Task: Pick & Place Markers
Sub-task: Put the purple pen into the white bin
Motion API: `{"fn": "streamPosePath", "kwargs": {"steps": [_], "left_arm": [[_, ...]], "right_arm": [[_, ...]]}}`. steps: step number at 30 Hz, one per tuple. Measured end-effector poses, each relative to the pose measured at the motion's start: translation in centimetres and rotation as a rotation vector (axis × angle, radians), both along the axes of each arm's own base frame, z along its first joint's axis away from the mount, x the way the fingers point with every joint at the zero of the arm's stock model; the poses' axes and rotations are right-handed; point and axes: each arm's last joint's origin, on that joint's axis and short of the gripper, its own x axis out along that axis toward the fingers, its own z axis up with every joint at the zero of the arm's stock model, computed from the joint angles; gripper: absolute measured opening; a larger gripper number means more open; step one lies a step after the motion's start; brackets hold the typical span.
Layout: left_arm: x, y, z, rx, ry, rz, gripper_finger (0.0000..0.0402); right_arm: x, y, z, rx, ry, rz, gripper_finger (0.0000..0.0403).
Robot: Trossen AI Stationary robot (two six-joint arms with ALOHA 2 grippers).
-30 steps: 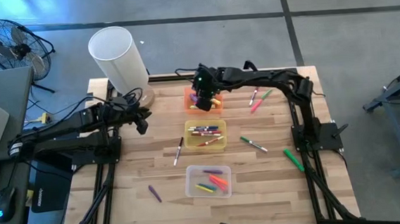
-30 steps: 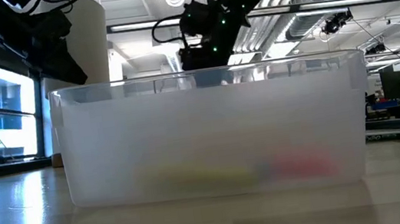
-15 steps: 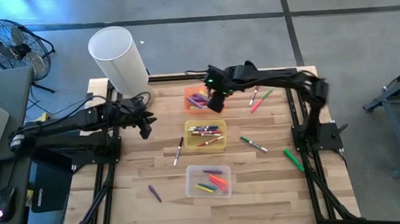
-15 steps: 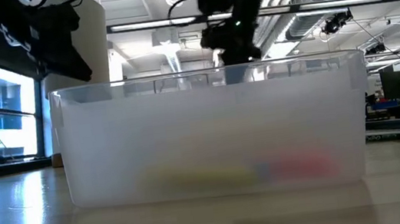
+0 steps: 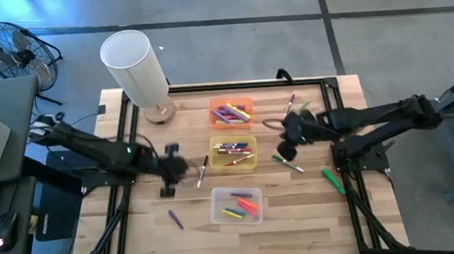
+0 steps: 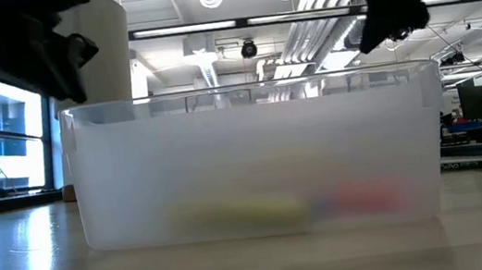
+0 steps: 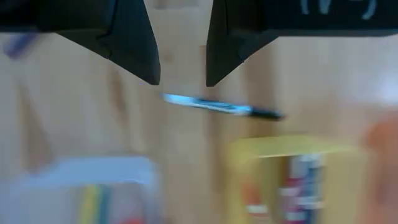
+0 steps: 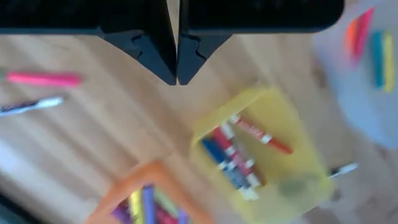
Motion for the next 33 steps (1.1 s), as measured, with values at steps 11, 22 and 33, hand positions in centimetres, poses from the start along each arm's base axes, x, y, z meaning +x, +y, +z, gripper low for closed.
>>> {"fn": "streamPosePath", "kwargs": {"steps": [11,22,33], "left_arm": [[0.6,-10.1,-3.7,0.063,0.226,-0.25,0.0127],[0.9,-11.9,-7.5,0.05,0.398,-0.264,0.0127],[0.4,-12.4,-8.2,0.039,0.472,-0.327,0.0127]], "right_arm": [[-1.4,5.0,-2.0,0.071,-0.004,0.052,0.0002],[-1.5,7.0,-1.6,0.068,-0.101,0.093,0.0001],[-1.7,7.6,-1.5,0.068,-0.114,0.09,0.0001]]}}
